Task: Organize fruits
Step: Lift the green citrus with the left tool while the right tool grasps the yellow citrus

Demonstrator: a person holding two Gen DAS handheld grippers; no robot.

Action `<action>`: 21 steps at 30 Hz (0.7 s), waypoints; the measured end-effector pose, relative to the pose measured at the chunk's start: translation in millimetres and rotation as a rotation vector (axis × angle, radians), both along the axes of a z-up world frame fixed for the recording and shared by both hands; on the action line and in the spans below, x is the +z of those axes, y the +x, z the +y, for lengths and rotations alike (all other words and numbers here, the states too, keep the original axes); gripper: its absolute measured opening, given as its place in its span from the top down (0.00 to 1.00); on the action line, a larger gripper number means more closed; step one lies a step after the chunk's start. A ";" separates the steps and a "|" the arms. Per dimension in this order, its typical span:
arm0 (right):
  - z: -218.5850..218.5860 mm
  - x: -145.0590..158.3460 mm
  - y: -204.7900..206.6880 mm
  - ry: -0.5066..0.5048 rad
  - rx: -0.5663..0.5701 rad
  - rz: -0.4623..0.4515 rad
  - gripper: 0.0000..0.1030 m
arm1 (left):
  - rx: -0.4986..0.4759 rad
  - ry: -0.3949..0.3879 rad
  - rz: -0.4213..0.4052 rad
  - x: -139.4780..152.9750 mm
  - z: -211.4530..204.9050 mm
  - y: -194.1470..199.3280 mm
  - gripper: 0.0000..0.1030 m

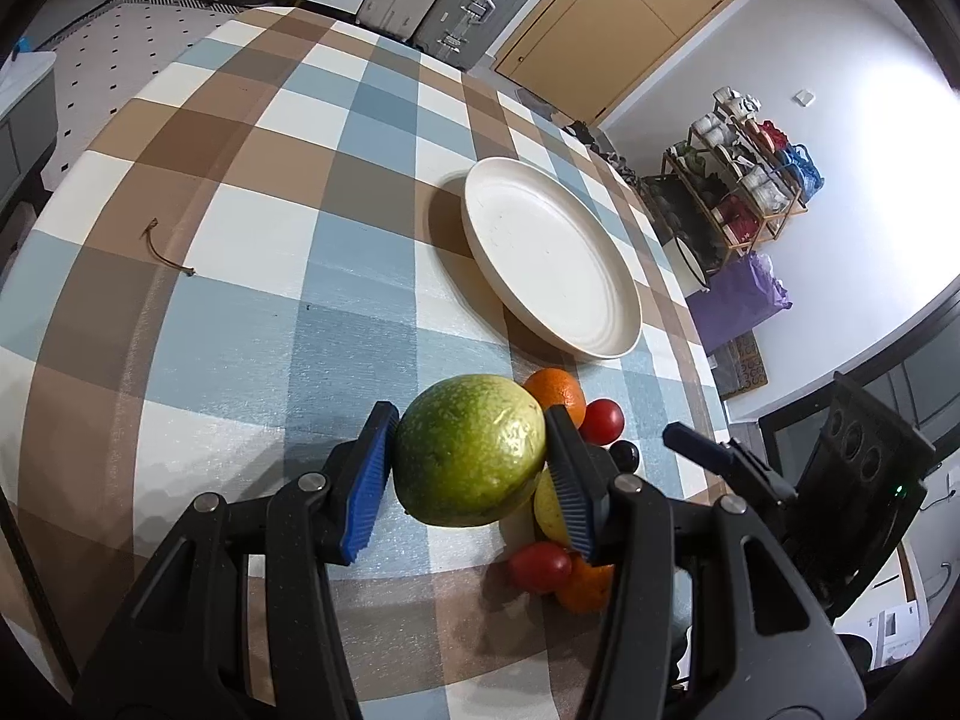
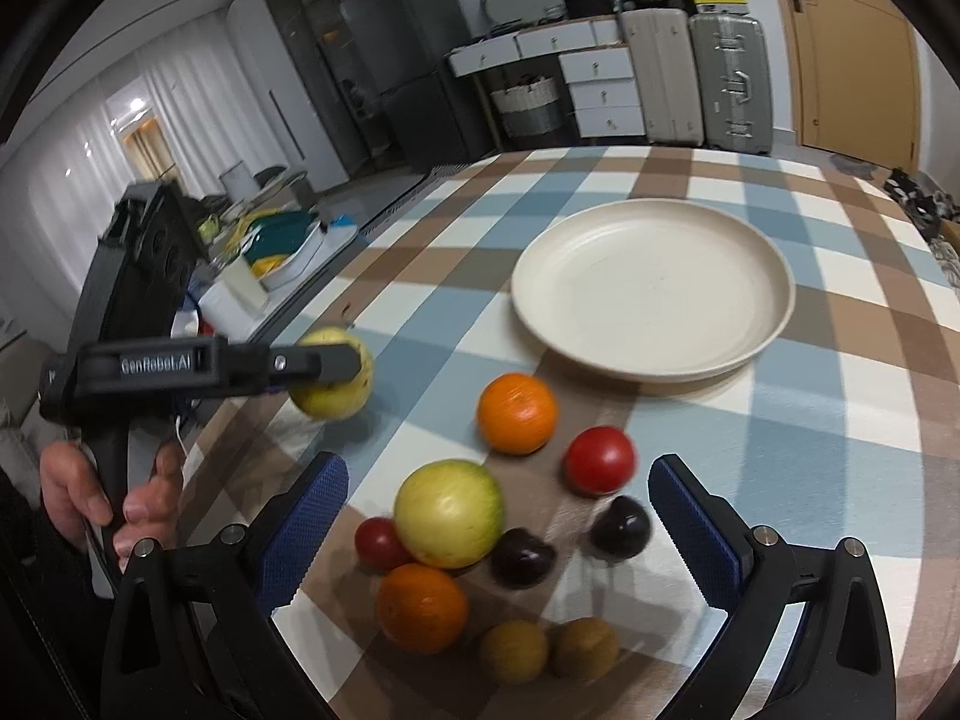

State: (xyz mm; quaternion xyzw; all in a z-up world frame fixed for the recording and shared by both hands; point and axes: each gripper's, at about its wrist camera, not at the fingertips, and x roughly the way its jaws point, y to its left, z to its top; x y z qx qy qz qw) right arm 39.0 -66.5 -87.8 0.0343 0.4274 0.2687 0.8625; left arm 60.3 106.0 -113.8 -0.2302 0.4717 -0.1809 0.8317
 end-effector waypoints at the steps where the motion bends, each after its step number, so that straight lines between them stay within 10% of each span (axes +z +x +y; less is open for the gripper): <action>1: 2.0 -0.8 -1.3 0.001 0.007 0.004 0.00 | 0.001 -0.002 0.001 -0.7 0.7 -0.2 0.54; 14: 19.9 -17.4 5.5 -0.038 0.036 0.052 0.04 | 0.015 -0.014 0.009 -6.4 13.7 -5.7 0.54; 21: 26.0 -24.0 10.1 -0.015 0.068 0.089 0.21 | 0.023 -0.031 0.010 -9.7 20.6 -6.7 0.54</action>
